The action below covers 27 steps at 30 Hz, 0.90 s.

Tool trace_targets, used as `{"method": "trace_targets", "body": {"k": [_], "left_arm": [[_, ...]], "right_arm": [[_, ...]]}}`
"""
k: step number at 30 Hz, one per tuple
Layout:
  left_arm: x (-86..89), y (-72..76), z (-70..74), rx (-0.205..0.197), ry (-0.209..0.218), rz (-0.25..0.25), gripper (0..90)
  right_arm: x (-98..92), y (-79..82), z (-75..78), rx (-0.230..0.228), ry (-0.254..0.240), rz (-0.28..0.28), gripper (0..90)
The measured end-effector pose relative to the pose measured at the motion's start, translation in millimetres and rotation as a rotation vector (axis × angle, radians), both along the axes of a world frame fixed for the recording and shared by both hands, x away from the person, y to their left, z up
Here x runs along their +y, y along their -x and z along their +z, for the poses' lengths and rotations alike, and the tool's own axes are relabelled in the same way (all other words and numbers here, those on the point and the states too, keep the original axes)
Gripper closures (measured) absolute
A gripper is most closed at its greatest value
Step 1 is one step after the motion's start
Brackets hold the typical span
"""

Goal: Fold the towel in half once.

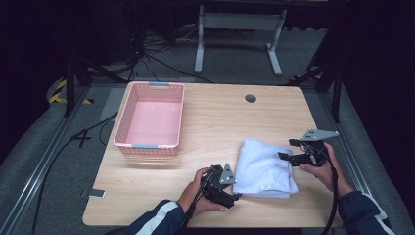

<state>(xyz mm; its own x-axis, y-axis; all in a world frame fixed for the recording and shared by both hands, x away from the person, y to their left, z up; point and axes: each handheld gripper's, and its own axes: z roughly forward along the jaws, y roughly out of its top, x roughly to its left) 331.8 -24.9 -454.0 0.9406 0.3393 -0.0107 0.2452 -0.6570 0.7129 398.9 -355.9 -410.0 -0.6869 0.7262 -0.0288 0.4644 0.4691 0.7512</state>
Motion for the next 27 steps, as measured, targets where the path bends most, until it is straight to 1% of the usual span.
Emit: {"method": "trace_targets", "body": {"k": [1,2,3,4,5,6,8,9,12,14,15,17,18,19,20,21,23,24,25,26,27], "left_arm": [[-3.0,-1.0,-3.2,0.004,-0.015,0.003,18.3],[-6.3,-2.9,-7.3,0.007,-0.026,-0.007,17.8],[-8.5,-3.5,-9.6,0.012,-0.034,-0.006,17.3],[-11.4,-4.8,-12.2,0.019,-0.043,-0.013,17.3],[-14.9,-5.7,-15.5,0.017,-0.045,-0.014,17.2],[-16.1,-5.9,-15.5,0.015,-0.053,-0.018,15.7],[-20.4,-7.4,-16.3,0.009,-0.04,-0.021,15.7],[-21.1,-7.4,-16.4,0.002,-0.045,-0.024,15.4],[-21.2,-9.0,-16.9,-0.006,-0.041,-0.037,15.6],[-20.5,-9.4,-16.7,-0.003,-0.037,-0.024,17.8],[-20.5,-9.8,-16.8,-0.004,-0.03,-0.02,19.6],[-19.4,-10.6,-16.3,-0.006,-0.025,-0.018,22.6],[-18.9,-11.4,-15.9,-0.006,-0.024,-0.025,27.6],[-18.8,-12.3,-15.3,-0.012,-0.026,-0.032,30.4],[-18.7,-12.6,-14.9,-0.01,-0.025,-0.033,32.1],[-18.9,-12.2,-14.8,-0.006,-0.017,-0.026,36.2],[-18.8,-13.2,-13.6,-0.015,-0.026,-0.042,42.6],[-18.8,-13.5,-13.0,-0.013,-0.026,-0.042,47.4],[-19.0,-14.0,-12.9,-0.011,-0.023,-0.05,50.6],[-19.2,-14.1,-12.6,-0.01,-0.025,-0.053,52.2],[-19.5,-13.8,-12.2,-0.01,-0.026,-0.044,54.9]], "right_arm": [[2.5,-2.9,-4.1,0.006,0.016,0.014,20.8],[4.4,-6.1,-8.8,0.016,0.031,0.017,20.0],[5.2,-14.4,-17.3,0.038,0.052,0.005,15.1],[5.2,-14.4,-17.3,0.038,0.052,0.005,15.1],[4.9,-18.5,-21.2,0.052,0.062,0.0,15.8],[4.5,-22.9,-25.9,0.07,0.069,0.003,14.8],[4.1,-26.6,-31.3,0.101,0.056,0.017,14.6],[4.4,-29.2,-34.9,0.114,0.051,0.022,13.5],[6.1,-30.1,-37.2,0.122,0.059,0.017,11.1],[6.5,-32.0,-41.9,0.16,0.032,0.026,11.9],[5.3,-33.4,-44.1,0.188,0.001,0.033,11.8],[4.8,-33.6,-44.4,0.188,-0.005,0.044,13.2],[5.4,-33.2,-43.4,0.193,-0.006,0.055,18.2],[5.7,-32.7,-42.9,0.192,-0.005,0.068,22.0],[6.2,-31.9,-42.4,0.196,-0.008,0.075,25.0],[6.4,-31.7,-41.8,0.2,-0.008,0.084,30.5],[6.6,-30.5,-40.7,0.224,-0.036,0.113,43.7],[6.4,-30.0,-41.0,0.232,-0.048,0.122,50.2],[6.4,-29.4,-41.2,0.252,-0.07,0.126,54.5],[6.4,-29.0,-41.3,0.259,-0.08,0.126,56.8],[6.6,-28.6,-41.5,0.265,-0.088,0.126,58.6]]}}
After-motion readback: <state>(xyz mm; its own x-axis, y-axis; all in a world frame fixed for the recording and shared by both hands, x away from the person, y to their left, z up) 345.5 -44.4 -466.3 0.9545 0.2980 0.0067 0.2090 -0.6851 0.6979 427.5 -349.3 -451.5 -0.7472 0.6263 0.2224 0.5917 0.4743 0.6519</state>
